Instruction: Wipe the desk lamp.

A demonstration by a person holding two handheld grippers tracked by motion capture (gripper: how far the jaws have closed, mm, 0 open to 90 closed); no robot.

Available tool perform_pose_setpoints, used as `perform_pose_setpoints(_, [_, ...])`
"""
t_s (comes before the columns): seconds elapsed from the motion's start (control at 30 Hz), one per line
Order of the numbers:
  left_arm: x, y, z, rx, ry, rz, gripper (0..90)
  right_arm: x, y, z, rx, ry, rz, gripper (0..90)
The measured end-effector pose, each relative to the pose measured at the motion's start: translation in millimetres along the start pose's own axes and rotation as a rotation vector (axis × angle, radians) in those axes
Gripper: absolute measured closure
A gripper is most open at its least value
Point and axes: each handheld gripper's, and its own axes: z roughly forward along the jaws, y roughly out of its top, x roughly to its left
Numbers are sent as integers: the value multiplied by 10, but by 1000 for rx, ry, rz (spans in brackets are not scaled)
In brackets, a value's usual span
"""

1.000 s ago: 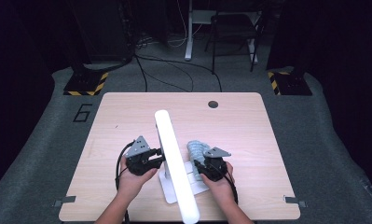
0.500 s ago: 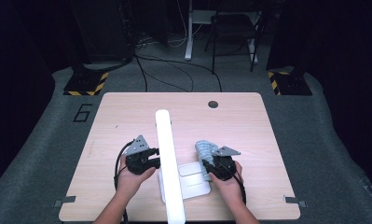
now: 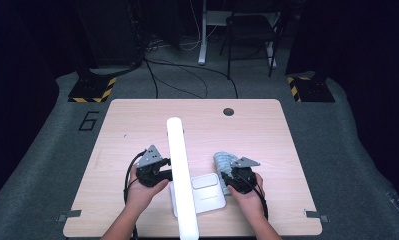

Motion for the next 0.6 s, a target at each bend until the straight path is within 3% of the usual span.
perform_pose_setpoints(0.03, [-7,-5,5,-5,-13,-9,674,16,-2,11,2,-7,-3,597])
perform_pose_setpoints(0.37, [-17,19,11,13,7,28,683,35,-35,24,33,-4,-25,597])
perform_pose_setpoints(0.53, [-38,27,7,23,8,31,713,95,-91,-76,46,-8,-15,595])
perform_pose_setpoints(0.6, [-46,25,9,20,8,35,717,86,-142,-136,47,-7,-32,593])
